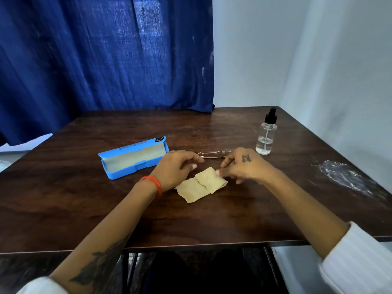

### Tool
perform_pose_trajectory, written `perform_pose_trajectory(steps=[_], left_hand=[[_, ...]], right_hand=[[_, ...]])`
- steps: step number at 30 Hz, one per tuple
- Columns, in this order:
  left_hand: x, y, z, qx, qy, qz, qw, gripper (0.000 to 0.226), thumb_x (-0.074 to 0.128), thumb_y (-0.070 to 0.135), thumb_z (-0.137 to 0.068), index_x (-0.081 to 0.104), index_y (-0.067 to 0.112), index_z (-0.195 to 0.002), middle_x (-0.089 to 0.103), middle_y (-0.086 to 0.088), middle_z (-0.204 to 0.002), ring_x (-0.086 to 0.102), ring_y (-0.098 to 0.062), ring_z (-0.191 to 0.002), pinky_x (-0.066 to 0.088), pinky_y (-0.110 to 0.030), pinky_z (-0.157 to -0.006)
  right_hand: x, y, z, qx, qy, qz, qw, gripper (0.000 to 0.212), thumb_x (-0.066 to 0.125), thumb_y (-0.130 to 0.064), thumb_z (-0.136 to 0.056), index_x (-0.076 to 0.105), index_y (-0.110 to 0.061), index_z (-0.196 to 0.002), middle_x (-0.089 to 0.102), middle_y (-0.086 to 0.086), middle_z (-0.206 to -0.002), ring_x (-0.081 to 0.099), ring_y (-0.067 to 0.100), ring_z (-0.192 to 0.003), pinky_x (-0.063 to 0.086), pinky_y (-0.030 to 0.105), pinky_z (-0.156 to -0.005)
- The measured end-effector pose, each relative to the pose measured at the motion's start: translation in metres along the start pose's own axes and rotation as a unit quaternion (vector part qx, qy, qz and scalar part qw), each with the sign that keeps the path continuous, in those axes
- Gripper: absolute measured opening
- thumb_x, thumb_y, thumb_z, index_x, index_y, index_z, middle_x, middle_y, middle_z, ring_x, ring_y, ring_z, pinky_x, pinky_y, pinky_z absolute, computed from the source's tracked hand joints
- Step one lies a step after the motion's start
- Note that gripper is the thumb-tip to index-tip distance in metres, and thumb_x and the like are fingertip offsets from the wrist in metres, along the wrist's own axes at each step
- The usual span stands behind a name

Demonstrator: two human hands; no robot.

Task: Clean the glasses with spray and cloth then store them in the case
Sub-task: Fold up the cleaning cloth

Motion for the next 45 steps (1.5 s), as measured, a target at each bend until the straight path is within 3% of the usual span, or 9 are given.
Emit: perform_pose_trajectory(steps=[4,7,15,20,25,30,34,37,45], left_hand=[[0.018,0.007,-0.018,0.015,-0.167,0.006,0.986,0.045,0.055,0.007,-0.088,0.050,0.024,-0.130,0.057,0.002,-0.129,0.049,-0.012,-0.119,0.039,-0.028,-0.102],[0.020,0.008,-0.027,-0.001,-0.217,0.055,0.975,0.043,0.063,0.010,-0.084,0.054,0.023,-0.124,0.063,0.007,-0.106,0.055,-0.005,-0.102,0.043,-0.023,-0.094],[0.010,0.001,-0.020,-0.032,-0.035,0.078,0.996,0.014,0.072,0.007,-0.075,0.064,0.017,-0.082,0.053,0.012,-0.075,0.052,0.004,-0.059,0.041,-0.007,-0.058],[0.011,-0.005,0.005,0.063,0.043,0.022,0.997,0.023,0.065,-0.006,-0.073,0.064,0.016,-0.077,0.052,0.012,-0.082,0.054,-0.006,-0.068,0.045,-0.015,-0.061],[0.012,-0.001,0.018,0.107,0.006,0.006,0.994,0.028,0.059,-0.008,-0.072,0.069,0.017,-0.080,0.057,0.011,-0.084,0.058,-0.006,-0.073,0.047,-0.013,-0.067],[0.009,-0.005,0.018,0.015,0.036,0.076,0.996,0.015,0.059,0.009,-0.083,0.070,0.020,-0.082,0.065,0.002,-0.090,0.059,-0.011,-0.084,0.045,-0.020,-0.076],[0.018,-0.012,0.011,-0.023,-0.036,-0.030,0.999,0.024,0.062,0.033,-0.084,0.063,0.024,-0.107,0.052,0.001,-0.109,0.048,-0.012,-0.100,0.040,-0.025,-0.088],[0.022,-0.013,0.008,-0.013,-0.085,-0.071,0.994,0.020,0.063,0.040,-0.081,0.059,0.031,-0.099,0.054,0.003,-0.112,0.045,-0.015,-0.108,0.038,-0.031,-0.094],[0.018,0.013,0.019,0.149,0.096,-0.074,0.981,0.013,0.062,0.006,-0.077,0.060,0.015,-0.087,0.061,0.001,-0.086,0.052,-0.009,-0.077,0.042,-0.020,-0.071]], right_hand=[[0.012,0.003,-0.005,0.016,-0.055,-0.009,0.998,0.023,0.082,-0.018,-0.067,0.070,-0.011,-0.086,0.070,0.009,-0.084,0.063,0.014,-0.076,0.050,0.020,-0.050],[0.009,0.001,-0.010,0.016,-0.077,-0.010,0.997,0.022,0.081,-0.010,-0.067,0.071,-0.009,-0.086,0.068,0.006,-0.075,0.063,0.014,-0.072,0.051,0.022,-0.057],[-0.001,-0.027,-0.016,-0.162,0.063,0.155,0.972,0.018,0.069,-0.008,-0.069,0.067,-0.025,-0.072,0.063,-0.008,-0.072,0.058,0.010,-0.068,0.046,0.024,-0.063],[0.020,-0.020,0.009,-0.308,0.136,0.196,0.921,0.017,0.062,-0.006,-0.067,0.065,-0.022,-0.073,0.064,-0.005,-0.077,0.059,0.015,-0.075,0.044,0.026,-0.062],[0.028,0.000,0.019,-0.278,0.095,0.161,0.942,0.024,0.059,-0.008,-0.067,0.073,-0.023,-0.079,0.068,-0.006,-0.085,0.058,0.010,-0.079,0.048,0.026,-0.070],[0.018,0.007,0.006,-0.211,0.071,0.012,0.975,0.012,0.066,-0.022,-0.074,0.074,-0.024,-0.082,0.069,-0.008,-0.085,0.062,0.005,-0.076,0.049,0.025,-0.071],[0.020,0.004,-0.008,-0.180,-0.007,0.104,0.978,0.041,0.073,-0.025,-0.076,0.064,-0.020,-0.116,0.066,-0.002,-0.109,0.061,0.011,-0.094,0.049,0.028,-0.084],[0.019,-0.001,-0.010,-0.166,-0.038,0.095,0.981,0.036,0.076,-0.020,-0.072,0.068,-0.019,-0.107,0.069,-0.003,-0.097,0.061,0.009,-0.088,0.048,0.024,-0.079],[0.014,0.005,0.007,-0.316,0.181,0.104,0.926,0.023,0.069,0.001,-0.065,0.069,-0.020,-0.073,0.053,-0.009,-0.079,0.045,-0.001,-0.064,0.038,0.017,-0.062]])
Point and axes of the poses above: each hand's wrist, its own z-axis away from the middle knuckle, its own x-axis out of the palm, y = z × x, the point moved 3 cm from there along -z, towards the middle knuckle
